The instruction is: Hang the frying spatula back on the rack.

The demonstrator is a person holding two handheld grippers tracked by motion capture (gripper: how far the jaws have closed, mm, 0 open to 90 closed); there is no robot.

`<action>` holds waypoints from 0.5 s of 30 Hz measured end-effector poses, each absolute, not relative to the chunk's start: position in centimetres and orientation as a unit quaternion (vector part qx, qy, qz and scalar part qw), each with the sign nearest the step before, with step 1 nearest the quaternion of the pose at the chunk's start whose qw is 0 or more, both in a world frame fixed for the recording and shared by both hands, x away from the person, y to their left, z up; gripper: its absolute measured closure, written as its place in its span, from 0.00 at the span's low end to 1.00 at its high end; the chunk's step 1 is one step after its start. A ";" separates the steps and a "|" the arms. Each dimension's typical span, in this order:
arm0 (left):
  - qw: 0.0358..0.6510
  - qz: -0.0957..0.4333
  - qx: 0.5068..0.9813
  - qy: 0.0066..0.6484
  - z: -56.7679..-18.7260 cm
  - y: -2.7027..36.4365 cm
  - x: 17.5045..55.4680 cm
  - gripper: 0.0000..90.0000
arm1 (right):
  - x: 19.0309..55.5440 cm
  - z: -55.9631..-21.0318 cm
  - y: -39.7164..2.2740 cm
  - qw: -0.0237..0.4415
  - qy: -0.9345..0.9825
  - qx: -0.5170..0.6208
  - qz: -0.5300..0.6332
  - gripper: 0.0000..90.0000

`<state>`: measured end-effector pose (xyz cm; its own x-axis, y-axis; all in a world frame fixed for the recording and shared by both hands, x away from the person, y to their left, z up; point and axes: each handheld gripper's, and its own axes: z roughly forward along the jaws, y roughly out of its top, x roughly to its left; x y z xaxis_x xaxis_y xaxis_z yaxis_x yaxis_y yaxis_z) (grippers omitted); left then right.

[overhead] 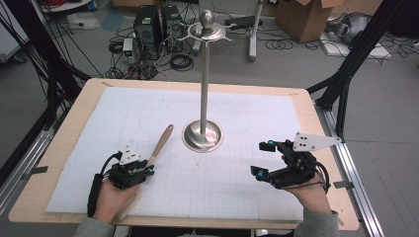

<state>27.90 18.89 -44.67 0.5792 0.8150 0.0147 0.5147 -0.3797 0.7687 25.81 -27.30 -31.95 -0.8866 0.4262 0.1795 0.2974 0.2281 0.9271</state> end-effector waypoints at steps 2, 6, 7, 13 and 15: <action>0.372 0.206 0.806 0.412 -44.7 18.7 27.8 0.83 | 25.8 -31.9 -27.3 0.055 0.781 0.233 0.577 0.16; 0.374 0.201 0.806 0.413 -44.7 18.9 27.9 0.83 | 25.8 -31.9 -27.4 0.056 0.780 0.233 0.579 0.16; 0.374 0.201 0.806 0.413 -44.7 18.9 27.9 0.84 | 25.8 -31.9 -27.4 0.057 0.780 0.232 0.579 0.16; 0.376 0.196 0.802 0.421 -44.6 18.8 28.0 0.84 | 25.8 -31.9 -27.4 0.053 0.780 0.233 0.578 0.16; 0.376 0.197 0.802 0.420 -44.6 18.8 28.0 0.85 | 25.8 -31.9 -27.4 0.056 0.779 0.232 0.580 0.16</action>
<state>27.99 18.77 -44.58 0.5694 0.8220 -0.0006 0.5259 -0.3638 0.7688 25.80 -27.44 -31.92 -0.8859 0.4266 0.1824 0.2974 0.2204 0.9290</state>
